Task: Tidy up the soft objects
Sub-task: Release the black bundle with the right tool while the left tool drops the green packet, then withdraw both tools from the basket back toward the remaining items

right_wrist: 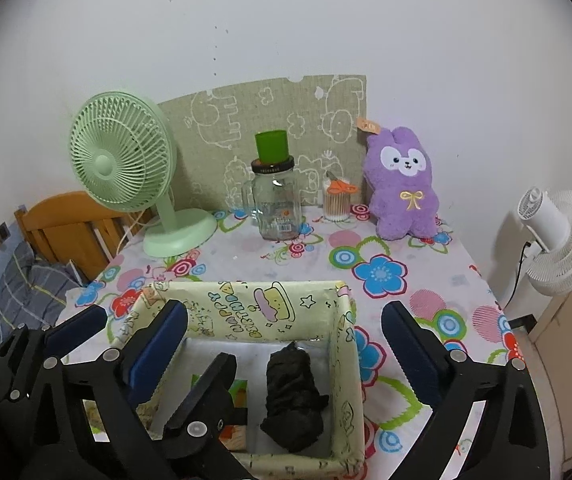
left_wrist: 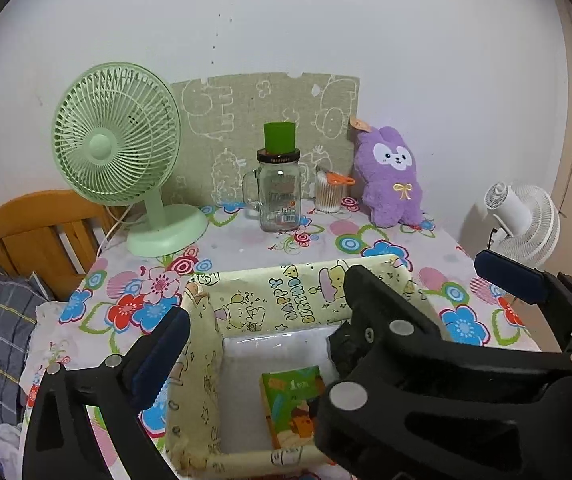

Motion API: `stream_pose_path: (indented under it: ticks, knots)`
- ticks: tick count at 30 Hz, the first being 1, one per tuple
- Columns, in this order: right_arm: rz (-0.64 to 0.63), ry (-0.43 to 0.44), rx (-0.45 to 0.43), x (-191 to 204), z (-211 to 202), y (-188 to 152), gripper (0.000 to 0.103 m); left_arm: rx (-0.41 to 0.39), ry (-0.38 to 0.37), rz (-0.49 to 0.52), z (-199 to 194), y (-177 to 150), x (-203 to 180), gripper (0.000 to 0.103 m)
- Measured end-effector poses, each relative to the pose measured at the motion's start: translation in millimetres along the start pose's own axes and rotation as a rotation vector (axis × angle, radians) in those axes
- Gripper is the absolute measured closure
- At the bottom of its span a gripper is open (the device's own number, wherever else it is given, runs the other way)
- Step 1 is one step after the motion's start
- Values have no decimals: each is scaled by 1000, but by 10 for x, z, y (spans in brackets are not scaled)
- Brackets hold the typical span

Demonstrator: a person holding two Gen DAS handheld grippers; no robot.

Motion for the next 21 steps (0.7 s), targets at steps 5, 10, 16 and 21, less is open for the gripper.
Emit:
stream_pose_path:
  ticks: [5,10,16,21]
  knots:
    - [-12,-1,-14,27,-181,17,2,-27,15,1,-183,15,-6,0]
    - [-16,4,-31,68,-378,22,2,-47,29,11,-384,21,-3,0]
    - [-29,1,-53,122,-668,7,2,-77,14,3,-672,-26,-9,0]
    - [-48,10,-73,192,-909,-8,2,-97,-4,3,-873,-55,-21,0]
Point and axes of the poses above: each gripper's, at about its wrist camera, not at the fingertips, and z roughly the way its jaws point, x to its left, y to its top, the point moved 9 cm from there along z, roughly the way its jaws point, and after that the axes turned 7 degrees about -z, right-handed, at the moved point
